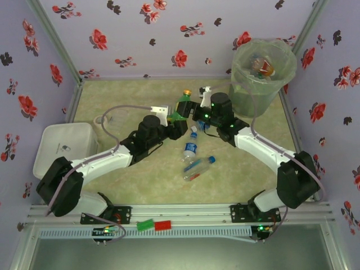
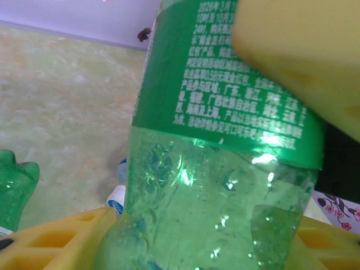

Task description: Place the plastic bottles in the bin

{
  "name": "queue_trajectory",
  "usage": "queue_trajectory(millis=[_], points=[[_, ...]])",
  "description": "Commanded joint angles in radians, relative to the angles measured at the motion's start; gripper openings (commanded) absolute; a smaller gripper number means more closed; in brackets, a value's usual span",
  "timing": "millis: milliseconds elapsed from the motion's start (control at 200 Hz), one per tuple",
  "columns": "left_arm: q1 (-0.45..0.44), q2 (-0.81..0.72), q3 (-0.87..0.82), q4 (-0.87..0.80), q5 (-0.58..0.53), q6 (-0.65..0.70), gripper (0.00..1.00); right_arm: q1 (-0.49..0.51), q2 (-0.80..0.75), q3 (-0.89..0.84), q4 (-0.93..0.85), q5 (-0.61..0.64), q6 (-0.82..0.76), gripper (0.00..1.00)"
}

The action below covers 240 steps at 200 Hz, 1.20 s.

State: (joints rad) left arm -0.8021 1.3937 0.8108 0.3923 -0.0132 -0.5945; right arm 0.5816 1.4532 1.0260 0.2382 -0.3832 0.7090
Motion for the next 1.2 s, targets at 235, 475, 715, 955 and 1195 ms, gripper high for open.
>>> queue_trajectory(millis=[235, 475, 715, 955, 1195], points=[[0.003, 0.0, 0.016, 0.022, 0.028, 0.015, 0.9, 0.003, 0.007, -0.022, 0.091, 0.021, 0.01, 0.46], [0.004, -0.075, -0.041, -0.032, -0.075, 0.048, 1.0, -0.008, -0.054, 0.024, -0.089, 0.19, -0.169, 0.47], [-0.034, -0.099, -0.074, -0.104, -0.151, 0.176, 1.0, -0.074, -0.068, 0.159, -0.294, 0.227, -0.299, 0.47], [-0.069, -0.111, -0.124, -0.052, -0.198, 0.21, 1.0, -0.232, -0.061, 0.317, -0.382, 0.261, -0.355, 0.46], [-0.046, -0.123, -0.153, -0.09, -0.209, 0.219, 1.0, -0.409, -0.007, 0.483, -0.388, 0.352, -0.344, 0.47]])
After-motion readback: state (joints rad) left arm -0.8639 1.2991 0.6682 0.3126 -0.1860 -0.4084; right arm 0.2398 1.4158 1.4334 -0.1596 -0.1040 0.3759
